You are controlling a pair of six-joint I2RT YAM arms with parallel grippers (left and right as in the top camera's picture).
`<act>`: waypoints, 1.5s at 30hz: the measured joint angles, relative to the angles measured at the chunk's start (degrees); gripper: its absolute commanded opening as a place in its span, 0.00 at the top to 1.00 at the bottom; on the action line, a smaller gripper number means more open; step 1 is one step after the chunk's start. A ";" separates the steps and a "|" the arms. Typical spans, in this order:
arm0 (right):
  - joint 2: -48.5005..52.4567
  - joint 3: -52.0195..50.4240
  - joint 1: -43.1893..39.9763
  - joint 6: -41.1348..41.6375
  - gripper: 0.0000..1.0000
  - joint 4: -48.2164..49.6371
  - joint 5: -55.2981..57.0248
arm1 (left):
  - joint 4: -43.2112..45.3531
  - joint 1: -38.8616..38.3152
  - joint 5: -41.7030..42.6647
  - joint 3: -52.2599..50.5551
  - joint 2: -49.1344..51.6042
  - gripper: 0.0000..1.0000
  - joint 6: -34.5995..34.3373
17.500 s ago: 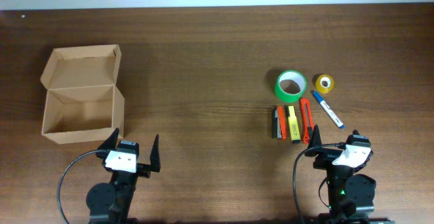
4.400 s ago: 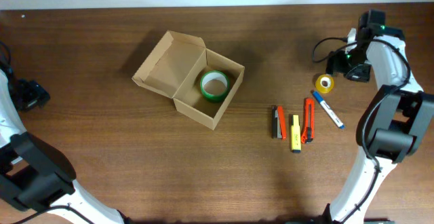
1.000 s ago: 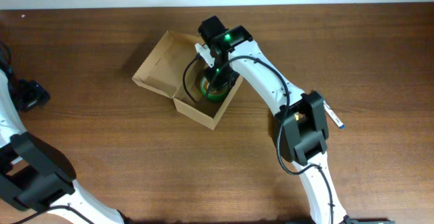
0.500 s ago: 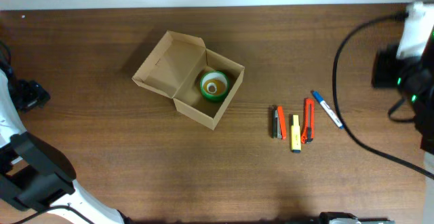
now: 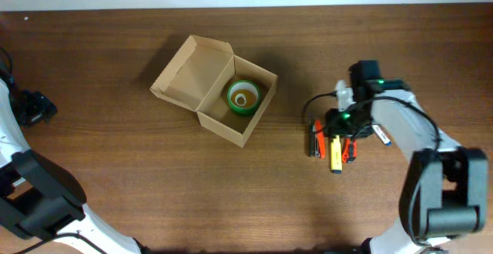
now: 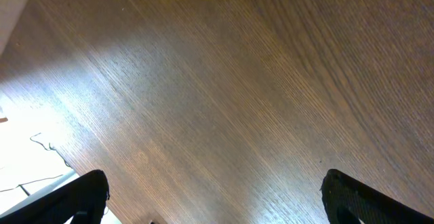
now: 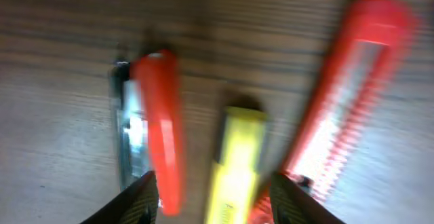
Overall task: Pack container
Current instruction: 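Grasp the red box cutter with the right gripper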
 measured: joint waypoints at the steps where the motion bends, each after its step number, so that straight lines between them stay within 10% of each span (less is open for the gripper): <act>1: 0.15 0.00 1.29 -0.15 0.43 0.61 -0.39 | 0.00 0.00 0.00 0.00 0.00 0.00 0.00; 45: 4.37 0.02 12.50 1.18 0.42 1.25 8.37 | 0.00 0.00 0.00 0.00 0.00 0.00 0.00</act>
